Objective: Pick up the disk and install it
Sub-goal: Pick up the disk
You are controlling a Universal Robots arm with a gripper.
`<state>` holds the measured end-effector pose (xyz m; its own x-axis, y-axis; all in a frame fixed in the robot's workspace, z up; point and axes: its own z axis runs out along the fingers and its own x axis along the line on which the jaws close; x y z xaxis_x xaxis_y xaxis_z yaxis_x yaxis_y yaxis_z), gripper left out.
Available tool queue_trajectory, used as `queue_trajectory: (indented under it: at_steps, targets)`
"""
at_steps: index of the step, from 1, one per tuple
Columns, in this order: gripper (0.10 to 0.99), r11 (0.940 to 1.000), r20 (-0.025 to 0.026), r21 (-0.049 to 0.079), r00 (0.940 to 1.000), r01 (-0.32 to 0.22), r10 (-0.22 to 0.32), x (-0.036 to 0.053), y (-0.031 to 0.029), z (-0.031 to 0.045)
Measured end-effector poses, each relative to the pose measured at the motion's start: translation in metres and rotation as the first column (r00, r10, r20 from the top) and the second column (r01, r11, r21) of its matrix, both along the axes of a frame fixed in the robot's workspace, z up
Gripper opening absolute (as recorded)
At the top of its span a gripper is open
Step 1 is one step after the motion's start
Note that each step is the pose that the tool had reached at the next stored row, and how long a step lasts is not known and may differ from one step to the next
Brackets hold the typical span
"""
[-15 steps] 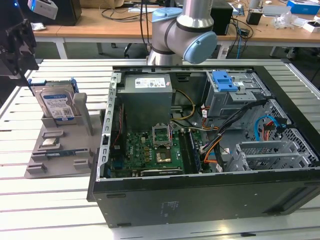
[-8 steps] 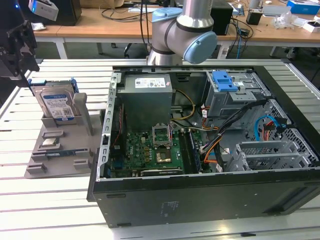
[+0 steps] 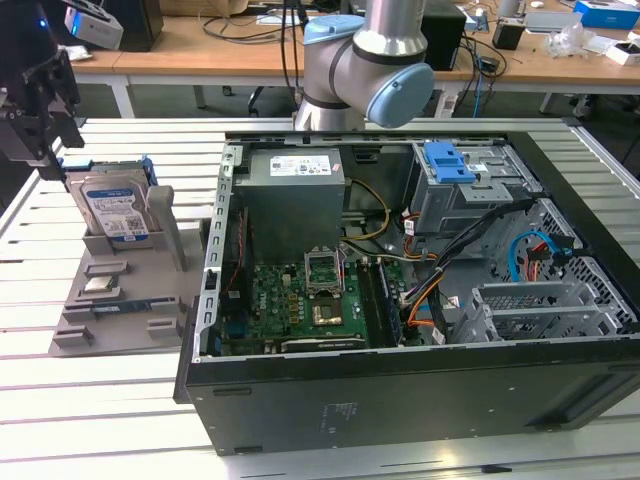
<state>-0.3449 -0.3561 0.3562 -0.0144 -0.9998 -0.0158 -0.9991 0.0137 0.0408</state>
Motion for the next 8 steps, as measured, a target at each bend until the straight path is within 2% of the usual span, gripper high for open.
queue_trajectory:
  at_steps: [4,7,8]
  targets:
    - [0.663,0.9999,-0.0002,0.0,0.9999,-0.014,0.014,0.0003,0.0095,-0.0045]
    - [0.663,0.9997,0.0,0.0,0.9997,-0.024,0.024,0.0004,0.0237,-0.0127]
    - [0.663,0.9997,0.0002,0.0,0.9997,-0.024,0.024,0.0004,0.0256,-0.0155]
